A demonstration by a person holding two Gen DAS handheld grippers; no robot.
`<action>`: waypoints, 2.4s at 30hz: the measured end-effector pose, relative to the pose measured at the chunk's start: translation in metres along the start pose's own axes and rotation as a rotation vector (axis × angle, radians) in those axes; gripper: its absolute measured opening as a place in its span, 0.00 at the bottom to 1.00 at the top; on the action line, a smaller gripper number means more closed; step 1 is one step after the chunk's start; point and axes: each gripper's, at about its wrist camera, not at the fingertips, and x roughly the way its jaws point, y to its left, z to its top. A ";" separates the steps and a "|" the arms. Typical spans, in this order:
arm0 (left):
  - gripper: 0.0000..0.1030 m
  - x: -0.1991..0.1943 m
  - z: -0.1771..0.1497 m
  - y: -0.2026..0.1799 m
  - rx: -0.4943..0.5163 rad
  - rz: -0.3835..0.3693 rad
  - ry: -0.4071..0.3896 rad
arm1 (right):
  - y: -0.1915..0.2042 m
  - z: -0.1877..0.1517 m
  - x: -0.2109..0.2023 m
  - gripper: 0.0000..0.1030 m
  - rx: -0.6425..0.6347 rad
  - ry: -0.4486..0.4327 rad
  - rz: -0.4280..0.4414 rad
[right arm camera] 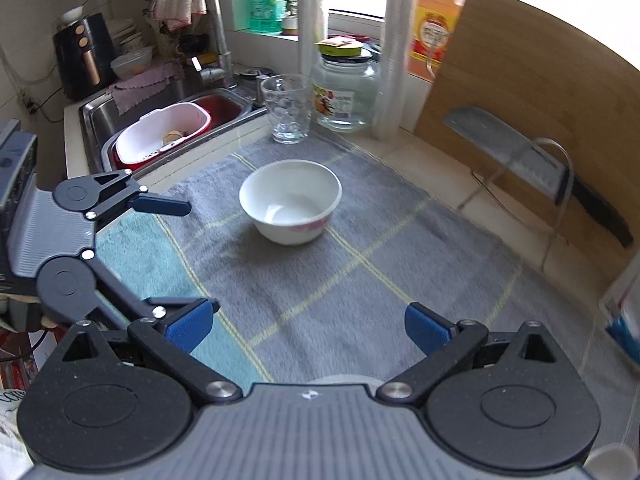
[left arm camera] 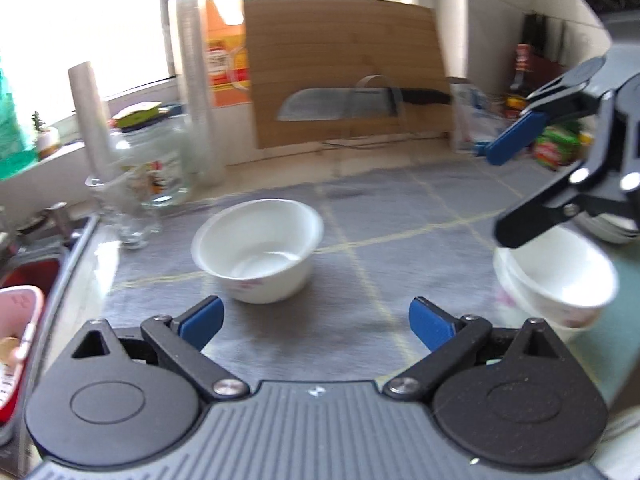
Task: Organize plates and bowls
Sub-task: 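Grasp the rim of the remaining white bowl with the right gripper, then carry the bowl and lower it into the nested bowls with the right gripper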
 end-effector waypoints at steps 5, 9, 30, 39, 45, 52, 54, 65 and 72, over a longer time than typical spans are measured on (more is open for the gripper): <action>0.96 0.020 -0.001 0.017 0.001 0.040 -0.009 | 0.003 0.025 0.024 1.00 -0.040 0.008 -0.003; 0.96 0.040 -0.001 0.031 -0.021 0.037 -0.004 | 0.001 0.044 0.044 1.00 -0.043 0.020 -0.005; 0.94 0.086 0.002 0.045 -0.048 -0.025 -0.018 | -0.021 0.092 0.140 0.97 0.043 0.121 0.117; 0.92 0.088 0.006 0.044 -0.042 -0.033 -0.027 | -0.033 0.097 0.163 0.88 0.110 0.145 0.158; 0.91 0.089 0.006 0.045 -0.046 -0.036 -0.023 | -0.034 0.098 0.171 0.82 0.129 0.151 0.182; 0.91 0.089 0.007 0.045 -0.043 -0.038 -0.017 | -0.035 0.098 0.174 0.77 0.142 0.150 0.198; 0.91 0.090 0.007 0.046 -0.045 -0.041 -0.014 | -0.036 0.098 0.175 0.76 0.148 0.150 0.201; 0.91 0.089 0.008 0.045 -0.032 -0.035 0.003 | -0.033 0.096 0.170 0.73 0.148 0.146 0.204; 0.91 0.073 0.016 0.039 -0.012 -0.042 0.015 | -0.027 0.094 0.151 0.73 0.131 0.130 0.204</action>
